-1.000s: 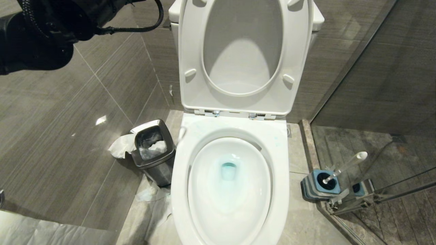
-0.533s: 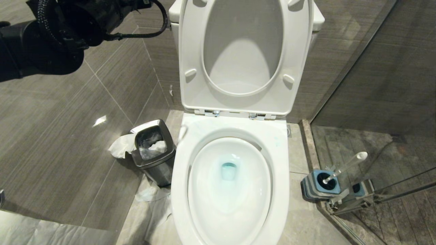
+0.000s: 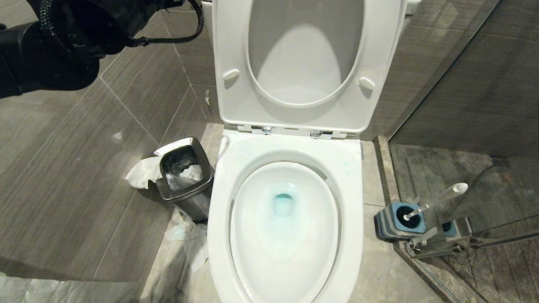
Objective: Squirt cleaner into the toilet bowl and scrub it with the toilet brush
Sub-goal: Flush the toilet
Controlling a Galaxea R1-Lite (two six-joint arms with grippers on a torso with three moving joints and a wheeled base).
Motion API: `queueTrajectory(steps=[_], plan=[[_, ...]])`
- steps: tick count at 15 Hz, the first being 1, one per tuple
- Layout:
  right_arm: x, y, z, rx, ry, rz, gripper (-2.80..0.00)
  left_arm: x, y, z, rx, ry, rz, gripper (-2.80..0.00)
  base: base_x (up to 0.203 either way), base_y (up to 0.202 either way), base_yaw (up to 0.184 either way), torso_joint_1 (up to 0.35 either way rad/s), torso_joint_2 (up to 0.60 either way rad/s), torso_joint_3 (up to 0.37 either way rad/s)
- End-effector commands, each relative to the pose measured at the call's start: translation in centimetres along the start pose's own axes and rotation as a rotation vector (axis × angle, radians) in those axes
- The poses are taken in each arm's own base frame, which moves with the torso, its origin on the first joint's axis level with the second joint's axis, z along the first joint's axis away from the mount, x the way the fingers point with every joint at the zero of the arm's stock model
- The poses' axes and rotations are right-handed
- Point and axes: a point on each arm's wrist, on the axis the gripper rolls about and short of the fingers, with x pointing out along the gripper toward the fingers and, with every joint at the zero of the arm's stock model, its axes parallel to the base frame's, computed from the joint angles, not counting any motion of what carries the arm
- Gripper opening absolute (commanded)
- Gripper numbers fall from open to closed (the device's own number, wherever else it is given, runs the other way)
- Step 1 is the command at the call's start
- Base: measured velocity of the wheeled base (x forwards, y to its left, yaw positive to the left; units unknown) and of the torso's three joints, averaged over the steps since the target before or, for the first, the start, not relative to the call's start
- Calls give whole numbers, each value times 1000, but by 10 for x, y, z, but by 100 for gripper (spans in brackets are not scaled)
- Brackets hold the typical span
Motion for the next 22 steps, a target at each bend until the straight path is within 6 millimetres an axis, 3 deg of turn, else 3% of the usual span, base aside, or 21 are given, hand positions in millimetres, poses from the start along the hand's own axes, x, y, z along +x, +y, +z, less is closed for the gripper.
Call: queueTrajectory(steps=[1, 8, 14, 22], plan=[[0, 0, 0, -1, 1, 0, -280, -3, 6, 12, -3, -29, 15, -280, 0, 0, 0, -2, 7, -183], [0, 0, 0, -1, 1, 0, -280, -13, 13, 43, -39, -164, 32, -280, 0, 0, 0, 3, 3, -199], [0, 0, 0, -1, 1, 0, -280, -25, 7, 66, -82, -251, 8, -280, 0, 0, 0, -1, 2, -41], [0, 0, 0, -1, 1, 0, -280, -29, -15, 60, -121, -239, -49, -280, 0, 0, 0, 1, 1, -25]])
